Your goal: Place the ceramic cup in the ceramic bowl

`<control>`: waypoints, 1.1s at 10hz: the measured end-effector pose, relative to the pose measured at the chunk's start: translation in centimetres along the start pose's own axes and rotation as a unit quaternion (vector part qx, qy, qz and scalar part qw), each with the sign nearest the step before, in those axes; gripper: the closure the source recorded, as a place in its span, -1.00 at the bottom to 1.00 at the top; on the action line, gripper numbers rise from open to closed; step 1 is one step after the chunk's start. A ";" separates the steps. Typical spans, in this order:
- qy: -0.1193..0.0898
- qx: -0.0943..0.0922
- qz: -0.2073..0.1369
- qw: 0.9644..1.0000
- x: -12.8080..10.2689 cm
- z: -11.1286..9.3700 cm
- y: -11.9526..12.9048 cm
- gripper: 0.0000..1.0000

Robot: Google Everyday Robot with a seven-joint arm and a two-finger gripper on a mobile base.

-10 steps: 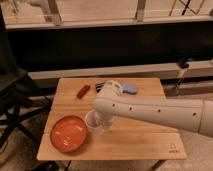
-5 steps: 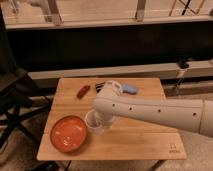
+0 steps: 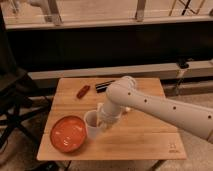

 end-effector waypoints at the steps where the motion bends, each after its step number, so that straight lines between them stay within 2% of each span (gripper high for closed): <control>1: -0.017 0.011 -0.001 1.000 0.3 -0.2 0.5 1.00; 3: -0.018 0.028 0.002 0.999 1.3 -1.1 2.7 1.00; 4: -0.017 0.033 0.000 0.999 1.4 -1.2 3.0 1.00; 8: 0.007 0.059 -0.020 0.998 0.2 -1.1 2.0 1.00; 11: 0.029 0.075 -0.048 0.996 -1.5 -0.5 1.1 1.00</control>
